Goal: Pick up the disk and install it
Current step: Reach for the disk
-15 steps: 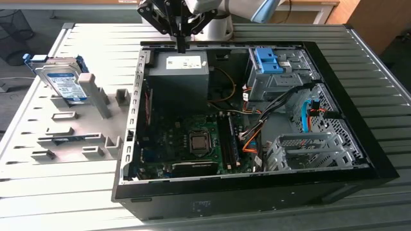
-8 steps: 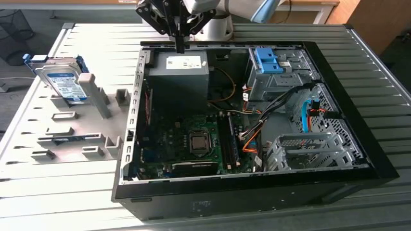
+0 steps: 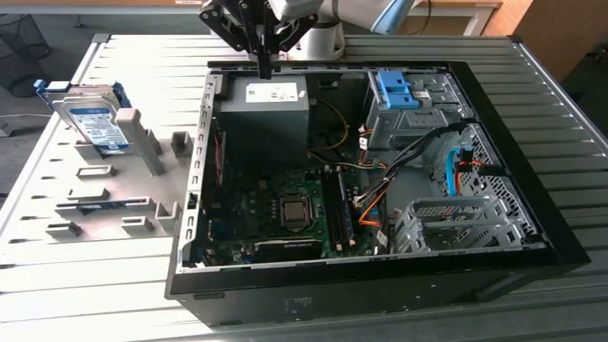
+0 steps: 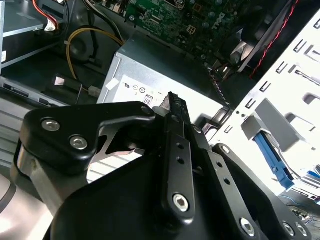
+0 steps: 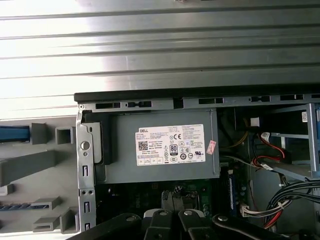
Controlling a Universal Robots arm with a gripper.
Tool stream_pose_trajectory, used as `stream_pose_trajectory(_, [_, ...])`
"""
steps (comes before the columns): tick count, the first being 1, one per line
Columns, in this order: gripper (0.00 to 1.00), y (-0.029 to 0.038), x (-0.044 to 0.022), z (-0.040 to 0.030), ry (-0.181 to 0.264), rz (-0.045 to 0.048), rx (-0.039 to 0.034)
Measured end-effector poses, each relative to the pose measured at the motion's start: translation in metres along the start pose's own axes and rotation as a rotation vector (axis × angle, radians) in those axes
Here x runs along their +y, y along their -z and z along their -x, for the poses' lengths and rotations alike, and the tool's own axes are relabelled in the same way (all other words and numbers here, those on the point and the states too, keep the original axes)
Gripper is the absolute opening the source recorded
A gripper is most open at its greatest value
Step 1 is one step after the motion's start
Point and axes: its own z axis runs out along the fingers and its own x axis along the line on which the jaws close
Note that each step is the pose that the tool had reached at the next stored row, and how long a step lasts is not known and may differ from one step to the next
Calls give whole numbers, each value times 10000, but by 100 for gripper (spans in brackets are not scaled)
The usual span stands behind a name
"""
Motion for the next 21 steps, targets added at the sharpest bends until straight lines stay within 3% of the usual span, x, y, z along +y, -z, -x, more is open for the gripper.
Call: stream_pose_trajectory(21, [11, -9, -5, -53, 0, -1, 4])
